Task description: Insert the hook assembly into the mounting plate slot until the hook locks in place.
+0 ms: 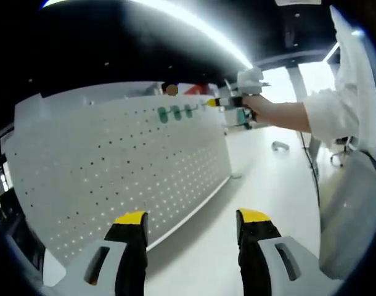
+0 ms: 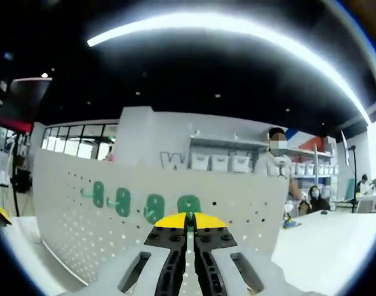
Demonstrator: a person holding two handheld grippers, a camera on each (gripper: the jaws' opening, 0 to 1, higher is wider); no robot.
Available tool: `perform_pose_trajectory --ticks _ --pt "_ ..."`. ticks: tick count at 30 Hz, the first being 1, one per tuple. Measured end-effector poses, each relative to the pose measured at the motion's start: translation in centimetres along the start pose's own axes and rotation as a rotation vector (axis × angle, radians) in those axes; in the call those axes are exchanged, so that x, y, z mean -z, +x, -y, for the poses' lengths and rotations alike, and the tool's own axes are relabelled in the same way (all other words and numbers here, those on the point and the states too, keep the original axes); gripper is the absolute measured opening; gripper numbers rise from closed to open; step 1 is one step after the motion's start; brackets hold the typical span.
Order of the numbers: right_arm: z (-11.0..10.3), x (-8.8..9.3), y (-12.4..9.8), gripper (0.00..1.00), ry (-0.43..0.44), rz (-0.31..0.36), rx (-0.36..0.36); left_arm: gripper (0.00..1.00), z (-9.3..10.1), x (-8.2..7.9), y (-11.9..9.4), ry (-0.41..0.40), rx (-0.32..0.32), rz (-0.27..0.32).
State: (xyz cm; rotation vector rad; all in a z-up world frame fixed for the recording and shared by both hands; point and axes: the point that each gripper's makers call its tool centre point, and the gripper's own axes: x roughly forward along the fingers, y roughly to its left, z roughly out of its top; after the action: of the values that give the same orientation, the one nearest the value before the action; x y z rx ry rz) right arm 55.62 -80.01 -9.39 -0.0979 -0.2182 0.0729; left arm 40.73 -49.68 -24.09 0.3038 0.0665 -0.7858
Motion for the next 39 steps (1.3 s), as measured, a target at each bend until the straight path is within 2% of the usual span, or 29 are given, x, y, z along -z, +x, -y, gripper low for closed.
perform_pose_trajectory --ticks 25,39 --pt "1.0 0.5 1.7 0.0 0.09 0.002 0.017 0.6 -2.2 -1.1 -0.3 0.094 -0.065 -0.009" --pt "0.8 0.7 1.8 0.0 0.116 0.01 0.011 0.59 -2.2 -1.4 -0.4 0.113 -0.066 -0.012"
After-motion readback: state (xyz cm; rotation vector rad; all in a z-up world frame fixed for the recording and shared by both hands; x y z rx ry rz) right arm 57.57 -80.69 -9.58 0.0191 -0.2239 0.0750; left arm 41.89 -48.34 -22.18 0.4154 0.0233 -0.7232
